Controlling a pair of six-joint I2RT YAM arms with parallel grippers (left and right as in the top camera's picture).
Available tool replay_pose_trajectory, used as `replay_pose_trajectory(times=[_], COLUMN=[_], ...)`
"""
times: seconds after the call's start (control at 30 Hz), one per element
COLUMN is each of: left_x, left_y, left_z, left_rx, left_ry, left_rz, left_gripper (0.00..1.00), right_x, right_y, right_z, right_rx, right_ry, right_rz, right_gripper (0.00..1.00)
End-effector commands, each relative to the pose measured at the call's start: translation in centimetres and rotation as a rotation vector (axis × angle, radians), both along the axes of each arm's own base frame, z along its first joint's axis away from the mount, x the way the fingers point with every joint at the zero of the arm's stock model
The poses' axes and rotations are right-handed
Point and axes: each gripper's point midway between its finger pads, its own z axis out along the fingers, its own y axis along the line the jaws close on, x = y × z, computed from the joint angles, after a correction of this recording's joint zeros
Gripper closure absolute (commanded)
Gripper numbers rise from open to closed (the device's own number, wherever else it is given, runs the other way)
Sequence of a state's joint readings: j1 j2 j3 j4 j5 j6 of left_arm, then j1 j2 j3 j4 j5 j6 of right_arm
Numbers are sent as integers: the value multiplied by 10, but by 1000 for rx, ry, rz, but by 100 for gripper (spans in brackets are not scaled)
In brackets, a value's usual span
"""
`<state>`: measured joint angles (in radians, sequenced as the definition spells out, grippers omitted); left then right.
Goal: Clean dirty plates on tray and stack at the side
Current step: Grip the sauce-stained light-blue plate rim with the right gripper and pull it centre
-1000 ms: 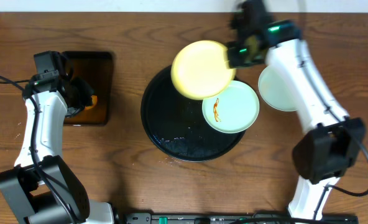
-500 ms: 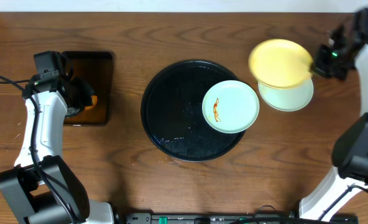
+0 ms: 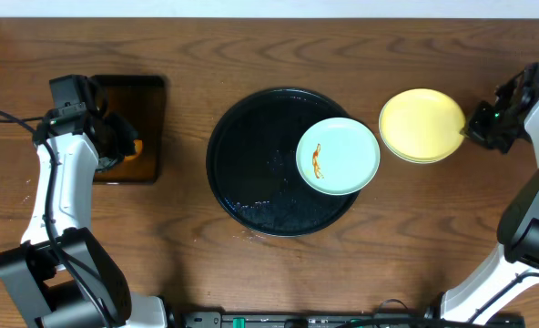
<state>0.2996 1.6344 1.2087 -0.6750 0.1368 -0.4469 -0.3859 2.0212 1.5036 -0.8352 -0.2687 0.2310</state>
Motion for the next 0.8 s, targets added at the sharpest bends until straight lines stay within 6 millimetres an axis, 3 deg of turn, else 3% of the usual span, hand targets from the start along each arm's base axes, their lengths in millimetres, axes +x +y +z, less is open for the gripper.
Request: replay_pose_trajectory(times=[0.0, 0.07, 0.23, 0.33, 0.47, 0.53, 0.63, 0.77], left_x=[1, 1, 0, 0, 1, 1, 1, 0], left_y=[0, 0, 0, 0, 0, 0, 0, 0], left_z=[-1, -1, -1, -1, -1, -1, -1, -1], left_rx=[-6, -6, -6, -6, -6, -6, -6, -6], left_ry=[2, 3, 4, 4, 4, 3, 3, 5], left_rz=[-8, -8, -8, -8, -8, -8, -8, -8], left_gripper=[92, 92, 92, 92, 92, 92, 92, 92], right_x=[4, 2, -8, -23, -38, -40, -41, -37], right_y=[20, 34, 103, 129, 154, 167, 184, 186], right_z=[13, 17, 46, 49, 35, 28, 18, 4], right_rx=[91, 169, 458, 499, 417, 349, 242, 58], right_ry=[-42, -42, -144, -101, 10, 41, 75, 143], right_rz=[23, 39, 305, 398, 483, 543, 615, 570], right_gripper=[49, 48, 44, 42, 41, 36, 11, 12])
